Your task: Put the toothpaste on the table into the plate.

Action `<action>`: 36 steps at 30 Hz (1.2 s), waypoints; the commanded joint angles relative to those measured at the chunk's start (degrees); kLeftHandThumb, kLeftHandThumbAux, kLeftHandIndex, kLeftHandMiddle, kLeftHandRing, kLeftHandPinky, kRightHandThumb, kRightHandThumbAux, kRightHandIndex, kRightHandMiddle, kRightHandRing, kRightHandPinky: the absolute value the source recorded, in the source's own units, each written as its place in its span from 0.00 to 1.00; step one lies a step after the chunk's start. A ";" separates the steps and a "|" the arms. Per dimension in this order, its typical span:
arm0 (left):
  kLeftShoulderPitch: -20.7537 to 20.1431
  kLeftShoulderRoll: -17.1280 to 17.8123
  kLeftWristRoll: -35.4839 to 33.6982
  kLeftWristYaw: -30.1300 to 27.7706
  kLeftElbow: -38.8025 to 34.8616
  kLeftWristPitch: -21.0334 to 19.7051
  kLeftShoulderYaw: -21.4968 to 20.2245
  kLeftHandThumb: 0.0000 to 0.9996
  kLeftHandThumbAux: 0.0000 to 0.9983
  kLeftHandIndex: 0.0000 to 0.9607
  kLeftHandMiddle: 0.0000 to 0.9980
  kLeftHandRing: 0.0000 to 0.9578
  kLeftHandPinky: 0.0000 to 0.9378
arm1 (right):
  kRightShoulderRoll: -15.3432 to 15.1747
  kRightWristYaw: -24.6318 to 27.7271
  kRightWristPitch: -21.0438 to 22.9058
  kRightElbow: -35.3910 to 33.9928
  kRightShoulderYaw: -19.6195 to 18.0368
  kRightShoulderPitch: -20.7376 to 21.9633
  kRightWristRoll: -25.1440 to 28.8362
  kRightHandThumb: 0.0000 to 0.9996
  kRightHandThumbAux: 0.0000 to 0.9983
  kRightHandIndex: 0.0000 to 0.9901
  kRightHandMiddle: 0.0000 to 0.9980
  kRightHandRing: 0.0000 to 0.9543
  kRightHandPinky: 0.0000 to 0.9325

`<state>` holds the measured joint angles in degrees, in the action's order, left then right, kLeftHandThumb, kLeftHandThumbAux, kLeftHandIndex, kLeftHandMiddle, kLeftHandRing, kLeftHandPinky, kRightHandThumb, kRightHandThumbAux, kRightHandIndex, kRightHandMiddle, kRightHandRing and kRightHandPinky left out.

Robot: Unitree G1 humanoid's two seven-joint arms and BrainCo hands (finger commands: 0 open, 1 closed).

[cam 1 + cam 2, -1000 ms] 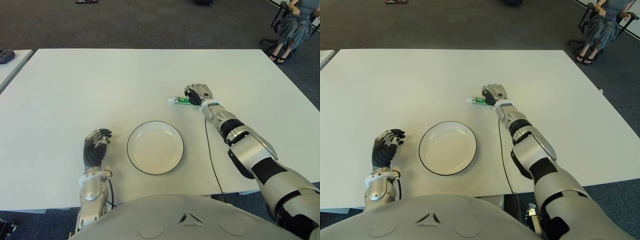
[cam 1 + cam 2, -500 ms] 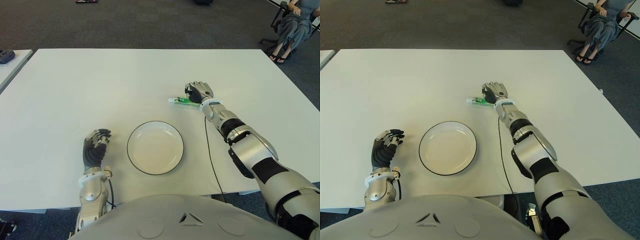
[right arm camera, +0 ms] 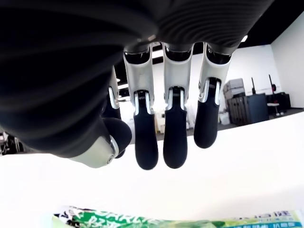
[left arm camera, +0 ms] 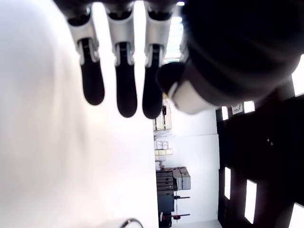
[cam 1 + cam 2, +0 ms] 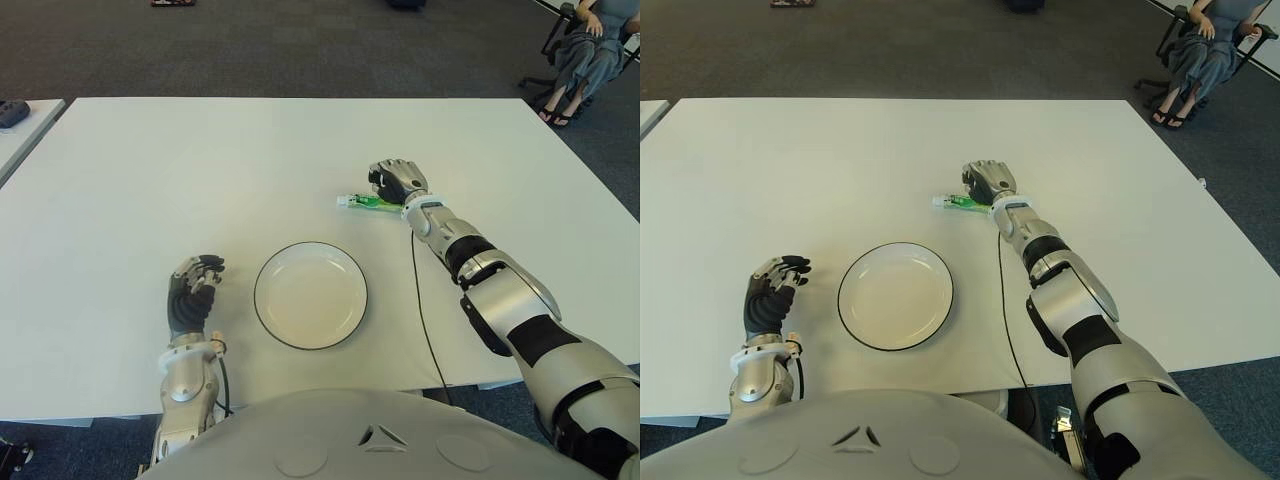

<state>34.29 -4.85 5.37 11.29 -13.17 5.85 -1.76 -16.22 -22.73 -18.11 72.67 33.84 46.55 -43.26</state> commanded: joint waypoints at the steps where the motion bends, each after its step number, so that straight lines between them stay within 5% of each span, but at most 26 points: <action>1: 1.07 -0.76 0.12 0.25 -0.37 -0.04 0.30 0.70 0.73 0.43 0.40 0.41 0.42 | 0.10 3.12 0.32 0.80 1.05 1.37 -0.83 0.55 0.41 0.26 0.20 0.17 0.16; 8: 1.44 -0.78 0.53 0.52 -0.45 0.32 0.67 0.70 0.73 0.44 0.41 0.42 0.43 | 0.96 8.36 -0.85 1.45 2.99 2.89 -1.83 0.47 0.34 0.14 0.08 0.05 0.03; 18: 2.08 -0.92 1.09 0.97 -0.70 0.27 0.90 0.70 0.73 0.43 0.40 0.42 0.43 | 2.47 13.15 -1.36 3.11 6.03 4.42 -3.80 0.42 0.31 0.02 0.00 0.00 0.00; 36: 1.70 -0.26 0.61 0.83 1.78 3.11 0.49 0.71 0.72 0.44 0.43 0.44 0.43 | 3.11 16.79 -1.33 4.17 8.20 5.08 -5.25 0.46 0.25 0.00 0.00 0.00 0.00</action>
<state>35.45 -4.74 6.18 12.06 -13.40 7.94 -1.01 -13.50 -7.12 -19.70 76.29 41.62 50.75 -47.96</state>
